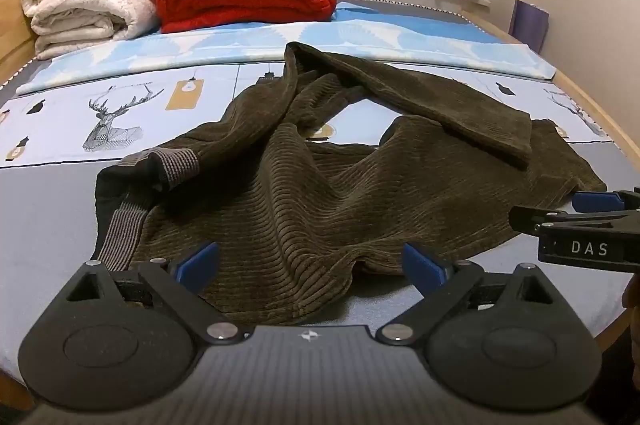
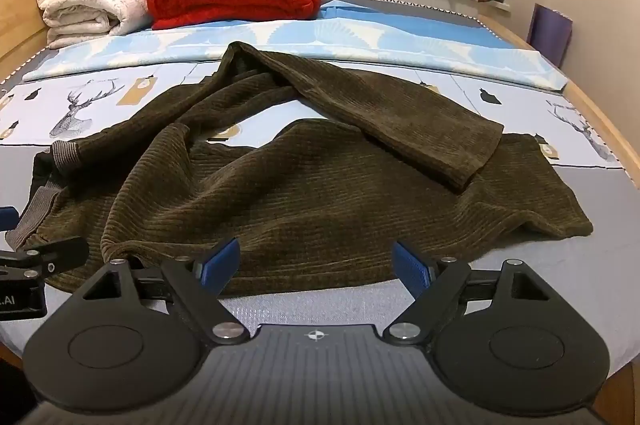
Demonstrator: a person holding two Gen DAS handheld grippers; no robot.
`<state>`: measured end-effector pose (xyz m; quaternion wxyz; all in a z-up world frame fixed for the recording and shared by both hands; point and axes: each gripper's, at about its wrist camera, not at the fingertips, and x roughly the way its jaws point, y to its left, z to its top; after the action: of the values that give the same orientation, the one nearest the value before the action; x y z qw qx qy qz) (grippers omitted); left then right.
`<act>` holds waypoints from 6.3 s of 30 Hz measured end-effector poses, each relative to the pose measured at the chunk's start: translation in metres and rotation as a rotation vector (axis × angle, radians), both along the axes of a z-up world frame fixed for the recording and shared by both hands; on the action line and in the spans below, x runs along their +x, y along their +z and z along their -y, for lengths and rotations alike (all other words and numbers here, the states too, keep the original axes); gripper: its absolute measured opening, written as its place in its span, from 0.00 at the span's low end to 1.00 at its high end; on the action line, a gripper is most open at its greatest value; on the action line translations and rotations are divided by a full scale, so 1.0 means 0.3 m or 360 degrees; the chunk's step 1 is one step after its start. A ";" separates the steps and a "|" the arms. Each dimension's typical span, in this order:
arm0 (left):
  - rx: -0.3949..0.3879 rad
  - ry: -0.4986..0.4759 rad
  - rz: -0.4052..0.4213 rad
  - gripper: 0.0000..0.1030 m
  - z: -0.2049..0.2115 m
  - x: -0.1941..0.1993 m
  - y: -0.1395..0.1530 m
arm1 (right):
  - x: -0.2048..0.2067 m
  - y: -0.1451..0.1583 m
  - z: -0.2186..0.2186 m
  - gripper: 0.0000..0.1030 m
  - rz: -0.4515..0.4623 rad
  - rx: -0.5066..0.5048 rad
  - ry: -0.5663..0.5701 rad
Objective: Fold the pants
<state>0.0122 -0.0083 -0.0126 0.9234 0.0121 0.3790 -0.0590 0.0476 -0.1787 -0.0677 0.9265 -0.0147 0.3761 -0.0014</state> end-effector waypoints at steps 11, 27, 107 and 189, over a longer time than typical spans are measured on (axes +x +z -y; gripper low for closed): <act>-0.0003 0.0005 -0.0003 0.96 -0.002 0.001 0.000 | -0.002 -0.004 0.000 0.82 0.0006 0.0000 0.0002; -0.0001 0.0000 -0.0001 0.96 -0.003 0.001 0.000 | 0.000 -0.002 0.004 0.82 0.0003 -0.0003 0.0001; -0.0030 0.0416 -0.0503 0.53 -0.722 0.460 -0.076 | -0.103 -0.253 1.357 0.47 -0.0441 0.1119 -0.1563; -0.0110 -0.0982 -0.0350 0.10 0.119 0.999 -0.357 | 0.955 0.591 0.682 0.06 0.0054 -0.0155 0.0006</act>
<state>0.3118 -0.0438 -0.1199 0.8154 0.0886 0.4528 -0.3498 0.3342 -0.3832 0.1097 0.9308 -0.0604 0.3599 -0.0182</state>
